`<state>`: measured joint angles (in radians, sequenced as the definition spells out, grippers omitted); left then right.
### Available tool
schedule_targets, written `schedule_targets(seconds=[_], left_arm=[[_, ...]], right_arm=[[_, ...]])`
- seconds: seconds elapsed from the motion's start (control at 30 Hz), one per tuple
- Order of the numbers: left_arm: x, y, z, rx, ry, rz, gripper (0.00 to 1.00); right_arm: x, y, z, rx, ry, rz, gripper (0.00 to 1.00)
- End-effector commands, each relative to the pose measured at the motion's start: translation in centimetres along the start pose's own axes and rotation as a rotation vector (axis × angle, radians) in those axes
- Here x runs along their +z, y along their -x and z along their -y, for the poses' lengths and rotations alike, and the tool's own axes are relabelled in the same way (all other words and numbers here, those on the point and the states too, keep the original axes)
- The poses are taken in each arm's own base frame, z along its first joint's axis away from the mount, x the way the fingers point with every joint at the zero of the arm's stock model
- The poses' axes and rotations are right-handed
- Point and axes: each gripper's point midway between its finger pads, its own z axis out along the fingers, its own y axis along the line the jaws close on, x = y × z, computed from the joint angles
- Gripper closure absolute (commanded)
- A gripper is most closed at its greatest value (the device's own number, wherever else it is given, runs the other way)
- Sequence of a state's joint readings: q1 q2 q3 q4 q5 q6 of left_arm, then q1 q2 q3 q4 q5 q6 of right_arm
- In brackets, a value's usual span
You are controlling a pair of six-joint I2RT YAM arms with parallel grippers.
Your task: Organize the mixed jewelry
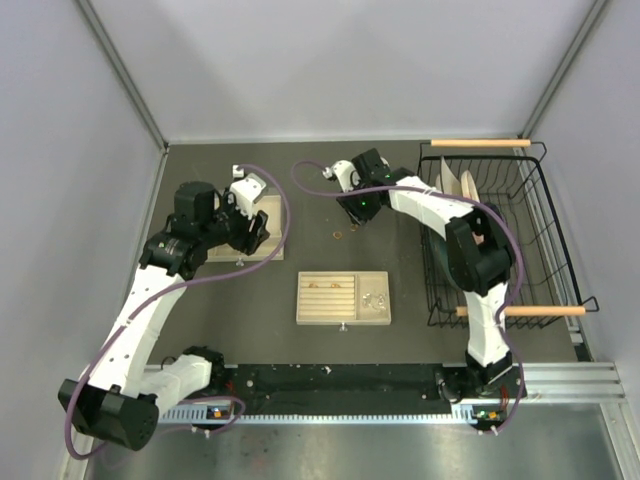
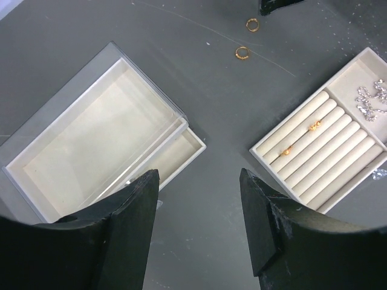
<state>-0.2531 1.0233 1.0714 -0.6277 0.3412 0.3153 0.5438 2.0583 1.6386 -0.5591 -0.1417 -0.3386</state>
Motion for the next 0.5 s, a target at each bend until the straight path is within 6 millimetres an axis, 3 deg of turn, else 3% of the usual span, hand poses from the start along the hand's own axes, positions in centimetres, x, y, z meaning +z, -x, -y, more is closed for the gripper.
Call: schedule_targets(seconds=[0.0, 0.47], left_arm=[[0.2, 0.8, 0.1, 0.005, -0.017, 0.045, 0.38], [0.5, 0.5, 0.2, 0.003, -0.026, 0.044, 0.39]], right_arm=[[1.1, 1.6, -0.1, 0.006, -0.016, 0.034, 0.62], [2.8, 1.4, 0.4, 0.041, -0.032, 0.018, 0.67]])
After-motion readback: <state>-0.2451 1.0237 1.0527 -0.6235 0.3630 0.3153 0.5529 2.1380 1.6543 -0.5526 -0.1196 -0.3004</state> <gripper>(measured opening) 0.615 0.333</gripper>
